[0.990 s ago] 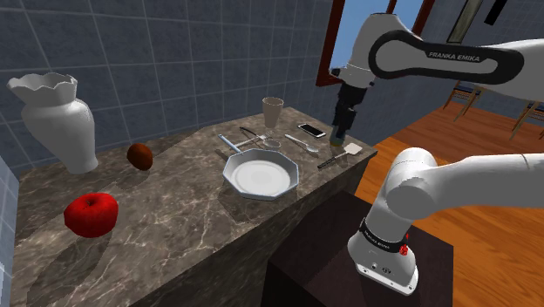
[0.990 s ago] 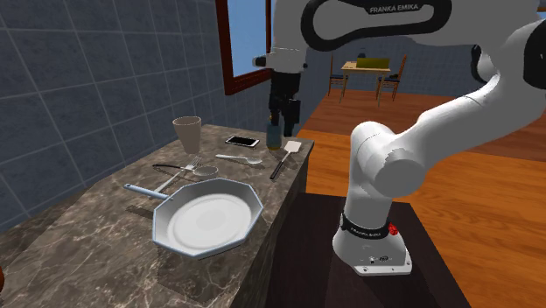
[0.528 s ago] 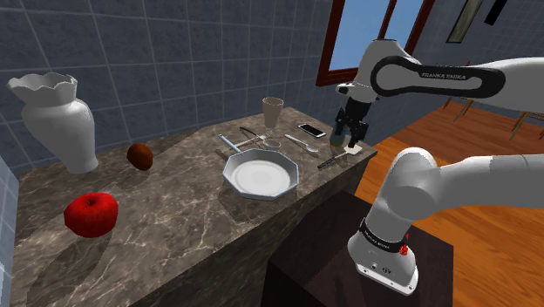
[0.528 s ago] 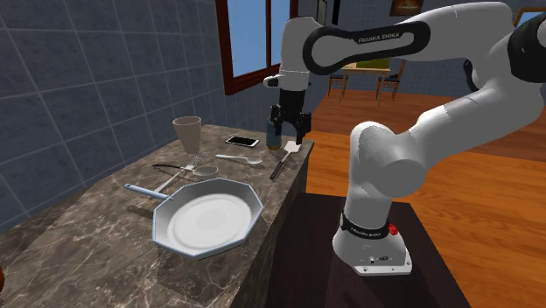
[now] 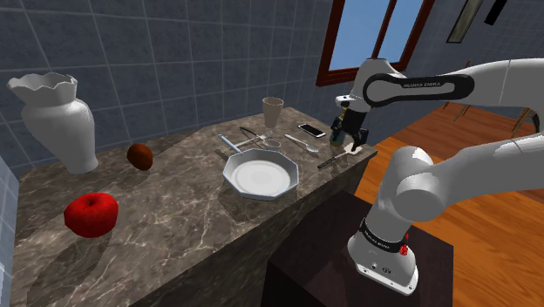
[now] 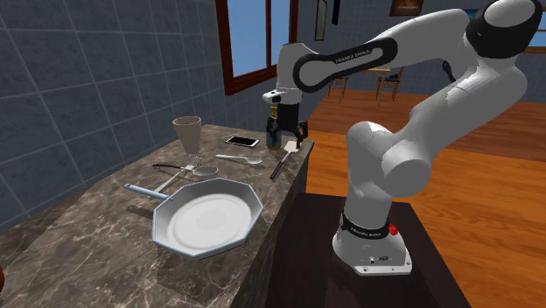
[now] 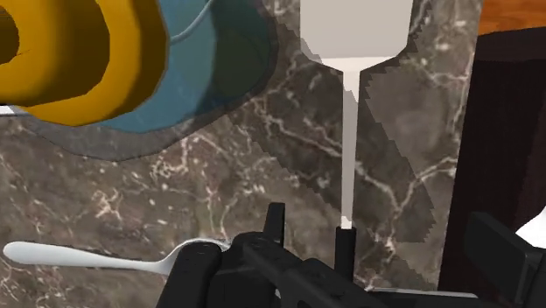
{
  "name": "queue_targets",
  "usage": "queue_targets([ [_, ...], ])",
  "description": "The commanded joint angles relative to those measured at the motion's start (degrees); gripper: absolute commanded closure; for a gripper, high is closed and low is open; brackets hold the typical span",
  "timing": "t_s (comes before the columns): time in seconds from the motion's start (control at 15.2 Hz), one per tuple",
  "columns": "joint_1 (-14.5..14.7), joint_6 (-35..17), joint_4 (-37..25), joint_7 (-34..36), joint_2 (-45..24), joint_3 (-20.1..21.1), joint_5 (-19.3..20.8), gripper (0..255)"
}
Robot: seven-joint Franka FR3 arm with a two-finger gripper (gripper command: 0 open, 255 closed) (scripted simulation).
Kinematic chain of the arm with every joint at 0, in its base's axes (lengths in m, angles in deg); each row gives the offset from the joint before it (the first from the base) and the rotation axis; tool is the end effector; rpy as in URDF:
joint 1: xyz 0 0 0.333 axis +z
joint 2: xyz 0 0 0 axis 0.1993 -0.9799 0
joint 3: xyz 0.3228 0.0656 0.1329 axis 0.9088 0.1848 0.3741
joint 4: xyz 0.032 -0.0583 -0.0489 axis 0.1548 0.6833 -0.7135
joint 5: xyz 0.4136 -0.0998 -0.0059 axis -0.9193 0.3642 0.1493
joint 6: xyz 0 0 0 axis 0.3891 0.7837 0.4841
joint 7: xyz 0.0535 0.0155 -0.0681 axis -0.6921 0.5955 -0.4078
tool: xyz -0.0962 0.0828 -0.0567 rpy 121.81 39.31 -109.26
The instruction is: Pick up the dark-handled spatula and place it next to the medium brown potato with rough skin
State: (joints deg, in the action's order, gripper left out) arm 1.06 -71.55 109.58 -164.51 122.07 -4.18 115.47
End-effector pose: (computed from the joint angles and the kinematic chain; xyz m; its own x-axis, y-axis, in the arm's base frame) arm 0.2493 -0.2540 0.3631 0.2480 0.9663 0.0687 0.9686 -0.2486 -0.0004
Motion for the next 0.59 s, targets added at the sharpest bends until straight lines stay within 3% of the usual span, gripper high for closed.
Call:
queue_targets([
  [0.0, 1.25, -1.53, -0.20, -1.83, -1.24, -2.17, 1.25, 0],
  [0.53, 2.18, -7.26, 2.50, -1.08, -3.86, -6.81, 4.47, 0],
])
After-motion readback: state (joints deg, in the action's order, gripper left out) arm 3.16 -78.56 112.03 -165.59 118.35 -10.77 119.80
